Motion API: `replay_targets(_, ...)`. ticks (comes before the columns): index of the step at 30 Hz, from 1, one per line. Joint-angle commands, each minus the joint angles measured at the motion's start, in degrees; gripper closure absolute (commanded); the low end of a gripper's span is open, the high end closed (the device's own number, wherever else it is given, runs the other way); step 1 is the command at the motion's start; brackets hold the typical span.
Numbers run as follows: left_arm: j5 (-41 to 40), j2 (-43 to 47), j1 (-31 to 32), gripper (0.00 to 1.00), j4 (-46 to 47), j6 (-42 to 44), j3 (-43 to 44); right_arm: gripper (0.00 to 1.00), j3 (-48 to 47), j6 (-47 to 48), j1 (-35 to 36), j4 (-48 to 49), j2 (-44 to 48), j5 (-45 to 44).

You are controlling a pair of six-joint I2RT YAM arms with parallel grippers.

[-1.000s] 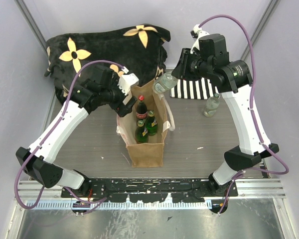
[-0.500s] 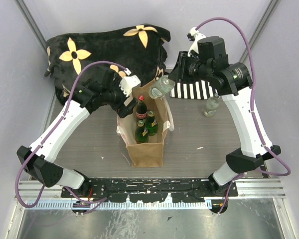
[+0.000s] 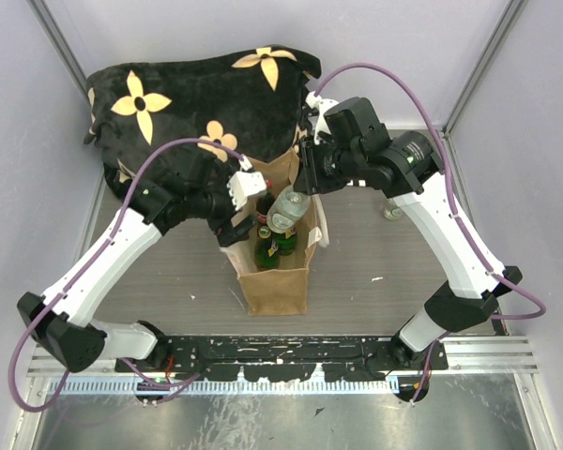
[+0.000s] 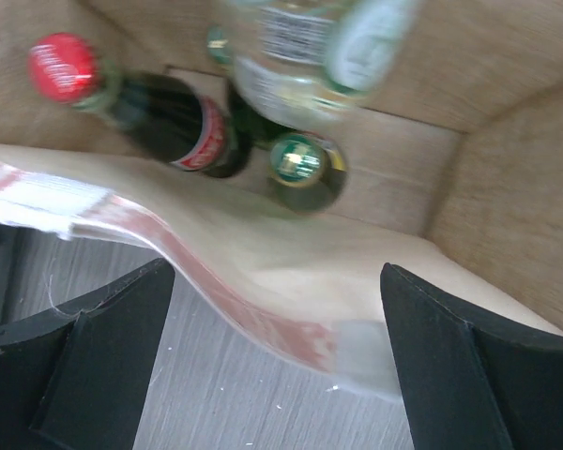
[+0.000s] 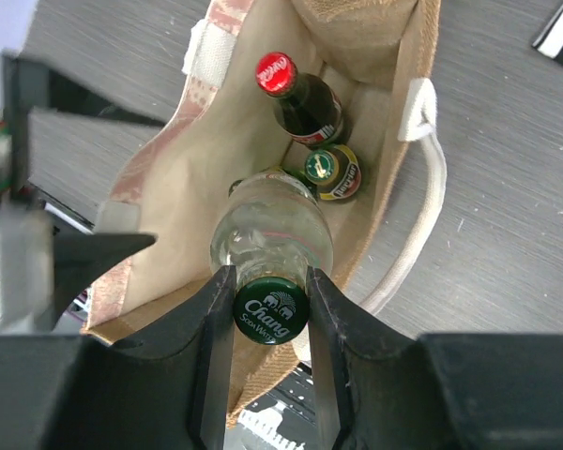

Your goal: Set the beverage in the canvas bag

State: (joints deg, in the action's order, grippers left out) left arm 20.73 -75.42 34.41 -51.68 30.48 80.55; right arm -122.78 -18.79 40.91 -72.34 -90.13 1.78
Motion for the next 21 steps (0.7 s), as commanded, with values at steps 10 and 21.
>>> replay_targets(10, 6.9, 8.3, 7.4, 0.02, -7.5, 9.2, -3.2, 0.99, 7.7, -1.2, 4.7, 9.4, 5.5, -5.3)
replay_targets(21, 7.8, 7.9, 12.3, 0.02, -5.5, 5.5, -4.3, 0.99, 17.3, -1.3, 8.5, 13.8, 6.4, -11.2)
